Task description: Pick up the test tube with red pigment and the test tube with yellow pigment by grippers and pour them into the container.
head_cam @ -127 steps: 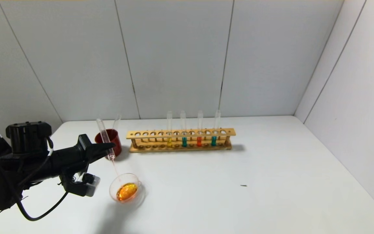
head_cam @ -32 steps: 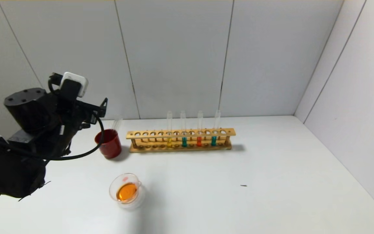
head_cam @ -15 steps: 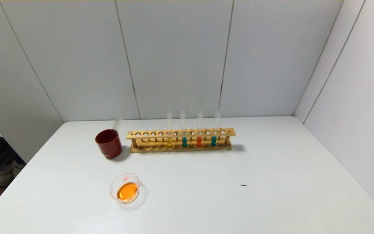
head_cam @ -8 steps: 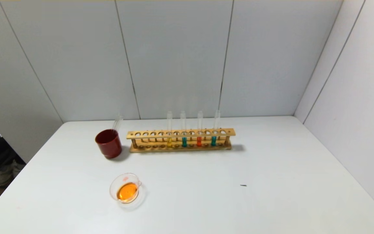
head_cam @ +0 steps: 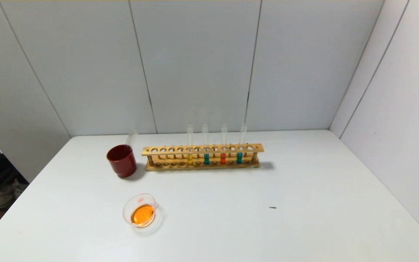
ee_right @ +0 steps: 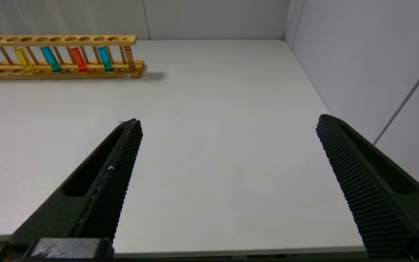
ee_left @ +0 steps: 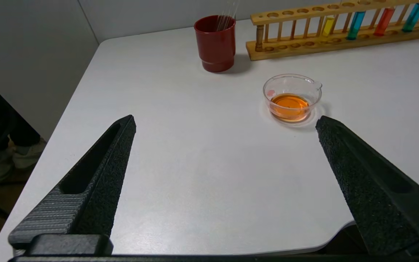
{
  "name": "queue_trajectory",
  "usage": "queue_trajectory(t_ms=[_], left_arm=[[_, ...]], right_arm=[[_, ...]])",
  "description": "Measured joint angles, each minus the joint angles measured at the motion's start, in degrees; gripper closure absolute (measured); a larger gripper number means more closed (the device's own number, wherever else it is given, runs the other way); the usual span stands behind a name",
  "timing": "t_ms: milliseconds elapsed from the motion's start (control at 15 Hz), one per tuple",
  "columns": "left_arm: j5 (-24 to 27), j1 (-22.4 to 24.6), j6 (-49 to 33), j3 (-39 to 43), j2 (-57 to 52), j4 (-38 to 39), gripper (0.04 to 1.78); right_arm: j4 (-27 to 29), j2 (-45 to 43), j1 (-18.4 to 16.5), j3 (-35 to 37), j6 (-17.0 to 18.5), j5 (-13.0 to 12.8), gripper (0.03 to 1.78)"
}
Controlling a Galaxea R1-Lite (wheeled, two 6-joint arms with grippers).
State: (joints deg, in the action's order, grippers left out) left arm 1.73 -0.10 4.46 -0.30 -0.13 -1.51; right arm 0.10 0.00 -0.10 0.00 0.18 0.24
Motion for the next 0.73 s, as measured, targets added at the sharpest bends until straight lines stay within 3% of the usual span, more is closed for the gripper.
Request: queue_trajectory(t_ms=[733], left_arm=[[0.00, 0.00, 0.09, -0.27, 0.02, -0.74, 0.07]], right_arm=[[-0.07, 0.00, 0.00, 0.00, -0.13, -0.02, 0.06]])
